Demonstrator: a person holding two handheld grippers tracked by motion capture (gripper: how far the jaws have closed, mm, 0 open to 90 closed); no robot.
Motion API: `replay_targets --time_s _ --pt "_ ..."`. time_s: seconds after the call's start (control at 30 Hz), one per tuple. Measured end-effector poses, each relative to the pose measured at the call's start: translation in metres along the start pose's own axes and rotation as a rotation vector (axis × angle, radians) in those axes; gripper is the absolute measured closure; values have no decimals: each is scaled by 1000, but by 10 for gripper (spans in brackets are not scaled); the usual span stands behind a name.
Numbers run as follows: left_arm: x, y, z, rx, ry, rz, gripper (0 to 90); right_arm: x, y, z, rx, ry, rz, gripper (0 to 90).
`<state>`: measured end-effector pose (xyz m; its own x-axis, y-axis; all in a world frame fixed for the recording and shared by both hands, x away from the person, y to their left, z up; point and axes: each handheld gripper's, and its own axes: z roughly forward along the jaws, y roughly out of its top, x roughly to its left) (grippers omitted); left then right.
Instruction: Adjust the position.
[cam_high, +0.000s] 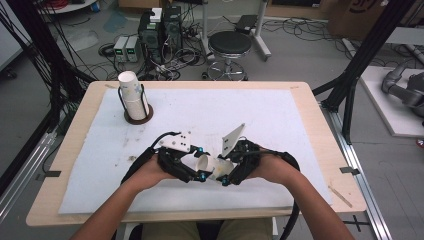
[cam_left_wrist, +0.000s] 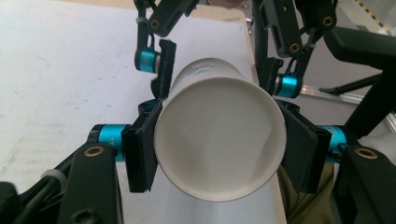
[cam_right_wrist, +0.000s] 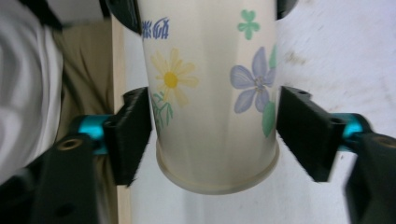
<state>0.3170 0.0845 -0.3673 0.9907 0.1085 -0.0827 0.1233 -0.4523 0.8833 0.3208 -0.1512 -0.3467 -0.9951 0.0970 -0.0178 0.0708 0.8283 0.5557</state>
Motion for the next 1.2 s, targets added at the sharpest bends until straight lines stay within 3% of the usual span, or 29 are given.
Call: replay_targets --time_s 0.27,0.33,0.4,0.63,0.7,0.73,0.77,0.97,1.2 --pt "3 -11 -7 -100 10 -48 373 -3 -20 -17 -227 -32 102 209" --pt "4 -13 -8 -116 18 -48 373 -3 -22 -18 -240 -29 113 210" --pt "4 -15 -11 -137 27 -54 373 -2 -29 -22 -311 -42 130 209" --pt "3 -20 -17 -216 59 -48 372 5 -40 -24 -391 -91 146 210" --pt "1 -23 -16 -237 62 -49 372 8 -46 -22 -443 -115 149 209" --pt "1 -23 -16 -237 62 -49 372 8 -46 -22 -443 -115 149 209" --pt "1 -24 -16 -241 64 -50 373 10 -51 -20 -490 -125 154 210" --pt "0 -29 -15 -267 54 -55 372 13 -64 -11 -576 -124 170 211" --pt "-1 -33 -18 -302 53 -56 373 13 -76 -4 -601 -102 193 212"
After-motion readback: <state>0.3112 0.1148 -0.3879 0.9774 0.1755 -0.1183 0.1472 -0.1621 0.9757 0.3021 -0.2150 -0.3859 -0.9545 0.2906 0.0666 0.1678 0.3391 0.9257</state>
